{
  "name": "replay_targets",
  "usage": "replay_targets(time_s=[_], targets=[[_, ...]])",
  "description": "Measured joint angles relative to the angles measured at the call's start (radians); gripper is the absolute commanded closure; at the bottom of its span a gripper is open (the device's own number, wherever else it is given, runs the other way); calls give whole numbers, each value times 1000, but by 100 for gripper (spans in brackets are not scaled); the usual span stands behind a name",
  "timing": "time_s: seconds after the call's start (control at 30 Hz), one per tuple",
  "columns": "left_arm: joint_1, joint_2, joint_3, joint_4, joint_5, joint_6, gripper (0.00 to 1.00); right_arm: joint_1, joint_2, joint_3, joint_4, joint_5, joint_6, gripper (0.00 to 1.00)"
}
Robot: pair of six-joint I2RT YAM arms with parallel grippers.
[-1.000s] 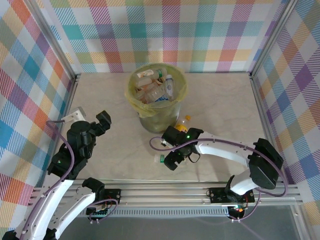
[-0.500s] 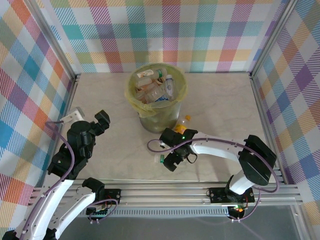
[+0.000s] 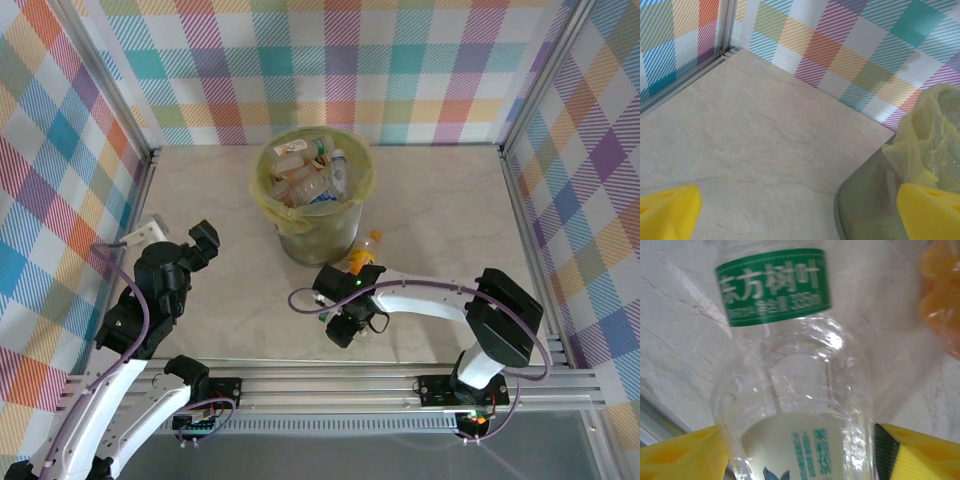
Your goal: Put the plastic bottles in the bin
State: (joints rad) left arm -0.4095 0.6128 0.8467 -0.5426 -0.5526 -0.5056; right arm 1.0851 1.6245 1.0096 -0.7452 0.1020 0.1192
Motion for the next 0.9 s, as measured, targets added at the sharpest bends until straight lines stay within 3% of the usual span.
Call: replay_targets(time_s=[0.1, 0.4, 0.53, 0.9], targets=[[0, -1, -4, 0, 0, 0, 0, 12, 36, 0, 8, -8, 0, 29], [0, -9, -6, 0, -11, 0, 0, 29, 82, 25, 26, -10, 0, 51], [0, -9, -6, 0, -11, 0, 0, 37, 74, 39, 24, -9, 4, 55], [0, -9, -6, -2, -27, -3, 0, 49, -237, 250, -37, 47, 82, 61]])
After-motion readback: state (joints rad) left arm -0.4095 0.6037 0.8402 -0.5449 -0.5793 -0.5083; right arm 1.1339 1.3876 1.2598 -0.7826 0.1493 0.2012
